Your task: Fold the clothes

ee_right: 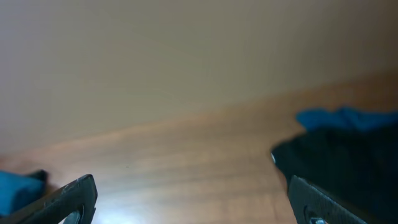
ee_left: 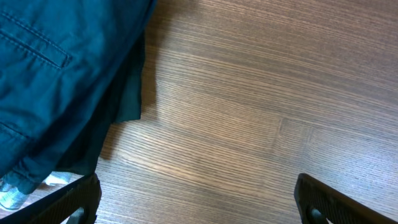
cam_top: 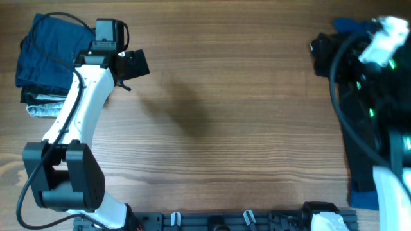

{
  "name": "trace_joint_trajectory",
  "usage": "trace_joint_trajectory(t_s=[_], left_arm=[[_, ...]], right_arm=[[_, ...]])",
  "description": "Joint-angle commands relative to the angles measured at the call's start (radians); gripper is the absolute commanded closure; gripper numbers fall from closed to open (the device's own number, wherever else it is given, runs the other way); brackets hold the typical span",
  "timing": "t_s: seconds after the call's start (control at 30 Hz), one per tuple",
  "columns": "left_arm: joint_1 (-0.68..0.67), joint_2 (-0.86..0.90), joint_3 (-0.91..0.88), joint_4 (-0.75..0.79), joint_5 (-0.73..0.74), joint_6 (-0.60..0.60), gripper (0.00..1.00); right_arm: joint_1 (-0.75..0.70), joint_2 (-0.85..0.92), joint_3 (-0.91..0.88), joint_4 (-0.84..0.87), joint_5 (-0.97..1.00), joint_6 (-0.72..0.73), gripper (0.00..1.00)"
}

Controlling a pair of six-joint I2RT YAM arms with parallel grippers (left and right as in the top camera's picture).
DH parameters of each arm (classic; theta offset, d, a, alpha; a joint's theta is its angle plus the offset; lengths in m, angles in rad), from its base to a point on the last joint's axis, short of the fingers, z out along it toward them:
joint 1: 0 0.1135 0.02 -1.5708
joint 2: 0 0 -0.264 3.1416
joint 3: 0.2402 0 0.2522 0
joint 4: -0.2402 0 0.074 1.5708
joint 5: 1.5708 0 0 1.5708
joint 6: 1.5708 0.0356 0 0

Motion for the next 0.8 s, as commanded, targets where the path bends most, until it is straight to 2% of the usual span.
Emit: trace_joint_trajectory(t_s=[0.0, 0.1, 0.13, 0.3, 0.43, 0.53, 0.77], left_arm=[[0.000, -0.004, -0.003, 0.003, -0.006, -0.002, 0.00], [0.000, -0.004, -0.002, 0.003, -0.006, -0.002, 0.00], [0.000, -0.004, -0.002, 0.003, -0.006, -0.002, 0.00], [0.000, -0.004, -0.002, 0.003, -0.006, -0.002, 0.00], [0.000, -0.004, -0.002, 0.003, -0.006, -0.002, 0.00], [0.000, -0.004, -0.002, 0.003, -0.006, -0.002, 0.00], [0.000, -0.004, -0.003, 0.003, -0.006, -0.002, 0.00]], right_arm=[[0.089, -0.152, -0.005, 0.002, 0.011, -0.001, 0.01], [0.171, -0.326, -0.074, 0.011, 0.043, -0.002, 0.01], [0.177, -0.455, -0.156, 0.015, 0.045, -0.001, 0.01], [0.163, -0.789, -0.467, 0.135, 0.045, 0.000, 0.01], [0.131, -0.986, -0.734, 0.280, 0.041, 0.035, 0.01], [0.121, -1.030, -0.904, 0.457, 0.041, 0.085, 0.00], [0.121, -1.033, -1.184, 0.808, 0.041, 0.051, 0.01]])
